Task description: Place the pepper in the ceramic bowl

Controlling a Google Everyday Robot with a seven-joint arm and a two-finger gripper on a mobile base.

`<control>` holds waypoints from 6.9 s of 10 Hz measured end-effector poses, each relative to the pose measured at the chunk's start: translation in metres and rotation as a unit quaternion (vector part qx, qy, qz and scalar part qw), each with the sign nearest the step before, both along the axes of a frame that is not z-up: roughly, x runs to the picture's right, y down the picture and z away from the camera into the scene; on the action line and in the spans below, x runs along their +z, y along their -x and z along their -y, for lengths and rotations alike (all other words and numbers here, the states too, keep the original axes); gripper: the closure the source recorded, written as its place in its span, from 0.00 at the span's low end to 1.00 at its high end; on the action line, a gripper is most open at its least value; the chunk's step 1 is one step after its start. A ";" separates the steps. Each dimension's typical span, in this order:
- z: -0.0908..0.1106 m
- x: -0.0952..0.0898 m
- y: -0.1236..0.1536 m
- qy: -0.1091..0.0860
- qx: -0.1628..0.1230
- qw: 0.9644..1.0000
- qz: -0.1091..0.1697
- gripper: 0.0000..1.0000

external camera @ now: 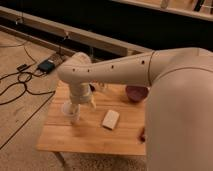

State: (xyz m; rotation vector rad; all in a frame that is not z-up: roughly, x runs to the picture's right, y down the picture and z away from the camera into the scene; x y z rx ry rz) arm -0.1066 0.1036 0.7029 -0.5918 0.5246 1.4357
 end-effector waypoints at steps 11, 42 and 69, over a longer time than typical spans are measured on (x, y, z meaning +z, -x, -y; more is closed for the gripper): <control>0.000 0.000 0.000 0.000 0.000 1.000 0.000 0.35; 0.000 0.000 0.000 0.000 0.000 1.000 0.000 0.35; -0.099 0.071 -0.290 0.008 0.178 0.966 -0.187 0.35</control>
